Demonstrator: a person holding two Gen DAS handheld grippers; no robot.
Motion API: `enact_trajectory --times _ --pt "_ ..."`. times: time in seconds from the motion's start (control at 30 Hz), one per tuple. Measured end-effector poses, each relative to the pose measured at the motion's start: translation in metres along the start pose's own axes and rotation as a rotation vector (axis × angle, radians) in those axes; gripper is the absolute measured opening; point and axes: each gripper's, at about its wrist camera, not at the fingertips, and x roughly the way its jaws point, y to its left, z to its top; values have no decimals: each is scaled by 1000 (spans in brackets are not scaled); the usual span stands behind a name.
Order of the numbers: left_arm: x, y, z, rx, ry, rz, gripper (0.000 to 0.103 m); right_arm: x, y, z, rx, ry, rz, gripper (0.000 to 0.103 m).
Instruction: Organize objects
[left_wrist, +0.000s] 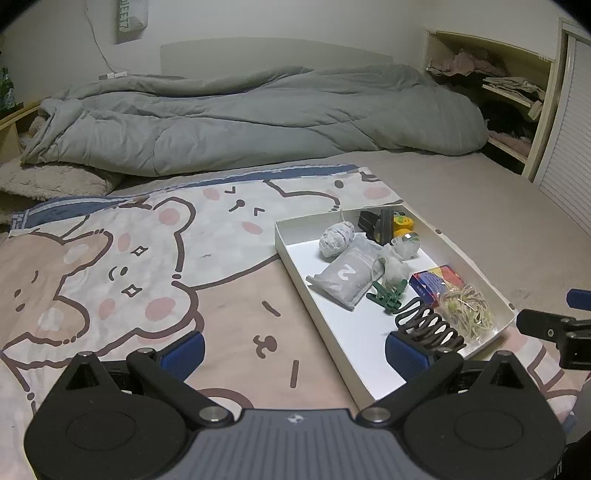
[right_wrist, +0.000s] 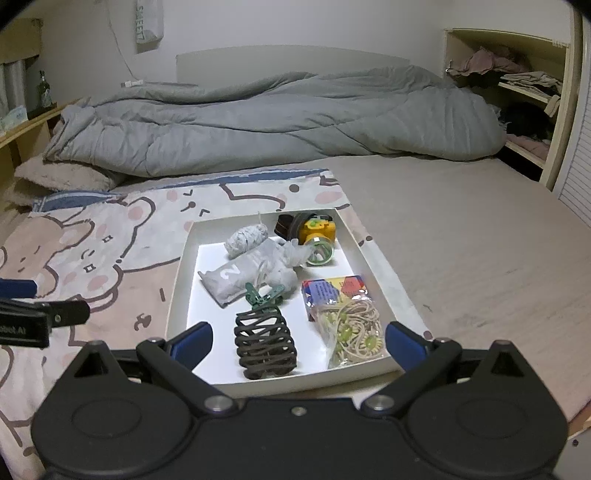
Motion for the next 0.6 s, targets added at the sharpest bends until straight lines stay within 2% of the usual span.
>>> enact_trajectory --times 0.6 --pt "2 1 -2 2 12 15 103 0 2 -1 -3 6 4 101"
